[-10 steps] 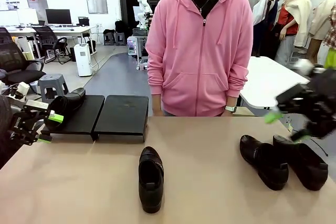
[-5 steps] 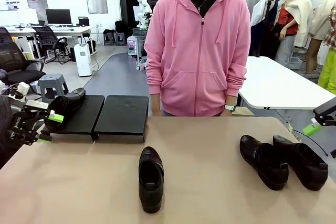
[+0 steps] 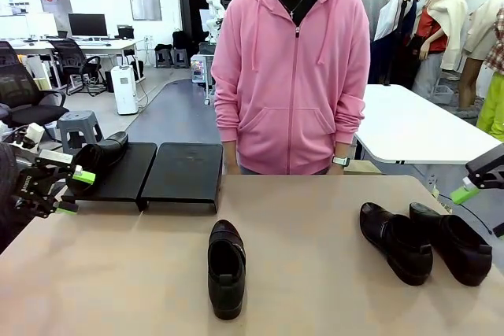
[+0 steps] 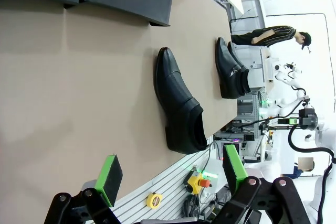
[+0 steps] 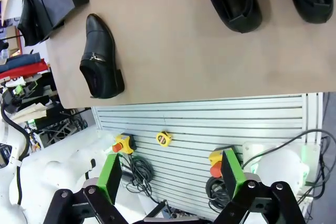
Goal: Organize the shoes by placing them on the stand.
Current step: Pick up one Shoe and place it in the middle of the table, then place the Shoe from the middle of the table onto the Shoes Stand.
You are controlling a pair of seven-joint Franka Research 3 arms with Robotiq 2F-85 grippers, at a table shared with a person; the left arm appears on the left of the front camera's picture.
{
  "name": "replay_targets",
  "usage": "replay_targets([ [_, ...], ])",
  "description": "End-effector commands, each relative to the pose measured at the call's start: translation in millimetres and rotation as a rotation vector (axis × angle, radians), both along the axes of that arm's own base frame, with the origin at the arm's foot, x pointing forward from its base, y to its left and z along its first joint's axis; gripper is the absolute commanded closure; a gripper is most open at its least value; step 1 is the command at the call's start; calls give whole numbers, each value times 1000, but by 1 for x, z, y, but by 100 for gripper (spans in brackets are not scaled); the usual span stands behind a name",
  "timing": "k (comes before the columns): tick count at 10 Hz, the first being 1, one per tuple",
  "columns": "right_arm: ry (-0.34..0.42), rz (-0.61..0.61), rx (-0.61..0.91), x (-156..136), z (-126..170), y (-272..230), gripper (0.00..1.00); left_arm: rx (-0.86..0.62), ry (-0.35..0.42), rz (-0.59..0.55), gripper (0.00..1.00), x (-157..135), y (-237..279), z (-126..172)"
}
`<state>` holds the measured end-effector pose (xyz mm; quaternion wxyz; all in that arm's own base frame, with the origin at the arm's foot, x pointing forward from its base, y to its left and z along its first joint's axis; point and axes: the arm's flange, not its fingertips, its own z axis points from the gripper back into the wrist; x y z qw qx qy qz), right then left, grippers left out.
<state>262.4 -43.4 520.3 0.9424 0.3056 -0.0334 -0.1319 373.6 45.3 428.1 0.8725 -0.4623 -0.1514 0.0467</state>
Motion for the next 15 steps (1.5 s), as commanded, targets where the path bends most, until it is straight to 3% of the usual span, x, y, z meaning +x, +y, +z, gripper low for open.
replay_targets([
  [1,-19,17,28,-1,4,-1,0,-21,-27,-5,0,-5,-2,-4],
  [8,-19,17,28,-1,4,-1,0,-21,-27,-5,0,-5,-2,-4],
  [9,-19,17,28,-1,4,-1,0,0,0,0,0,0,0,0],
  [10,-19,17,28,-1,4,-1,0,198,81,144,0,1,-40,16],
  [12,-19,17,28,-1,4,-1,0,447,205,-8,0,5,-158,10],
  [13,-19,17,28,-1,4,-1,0,539,257,1,0,1,-202,-2],
  [15,-19,17,28,-1,4,-1,0,645,223,17,0,-8,-266,-21],
])
